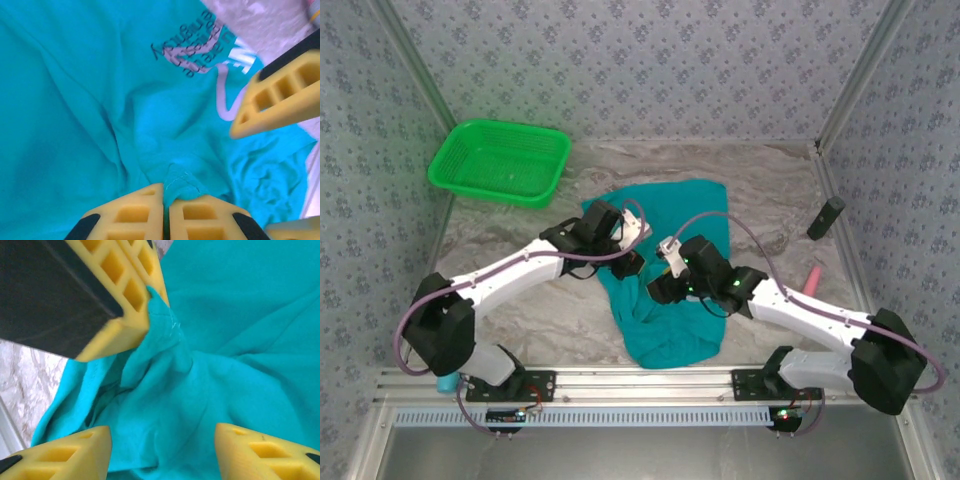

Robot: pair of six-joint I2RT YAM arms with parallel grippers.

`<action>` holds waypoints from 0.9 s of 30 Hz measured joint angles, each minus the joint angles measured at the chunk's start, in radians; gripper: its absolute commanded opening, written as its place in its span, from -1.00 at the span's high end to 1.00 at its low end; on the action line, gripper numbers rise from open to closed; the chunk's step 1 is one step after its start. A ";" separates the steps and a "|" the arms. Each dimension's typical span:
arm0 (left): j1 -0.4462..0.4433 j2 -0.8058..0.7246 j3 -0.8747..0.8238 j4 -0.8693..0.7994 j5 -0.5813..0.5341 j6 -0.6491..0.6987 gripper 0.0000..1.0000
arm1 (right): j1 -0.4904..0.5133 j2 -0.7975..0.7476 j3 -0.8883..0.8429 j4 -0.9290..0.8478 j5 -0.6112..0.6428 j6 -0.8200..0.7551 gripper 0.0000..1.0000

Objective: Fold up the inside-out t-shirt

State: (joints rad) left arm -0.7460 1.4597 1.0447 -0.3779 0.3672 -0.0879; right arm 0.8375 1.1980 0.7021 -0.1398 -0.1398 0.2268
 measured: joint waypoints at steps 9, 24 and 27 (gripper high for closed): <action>0.013 -0.053 -0.068 0.074 0.086 -0.100 0.74 | 0.138 0.087 -0.026 0.148 0.091 0.200 -0.09; 0.077 -0.084 -0.192 0.150 0.108 -0.222 0.74 | 0.116 0.230 0.008 0.313 -0.317 0.176 -0.12; 0.087 -0.092 -0.214 0.148 0.102 -0.233 0.74 | 0.105 0.267 0.013 0.333 -0.378 0.165 -0.12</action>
State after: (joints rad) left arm -0.6590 1.3682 0.8303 -0.2295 0.4690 -0.3210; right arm 0.9428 1.4654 0.7155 0.1936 -0.5179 0.3920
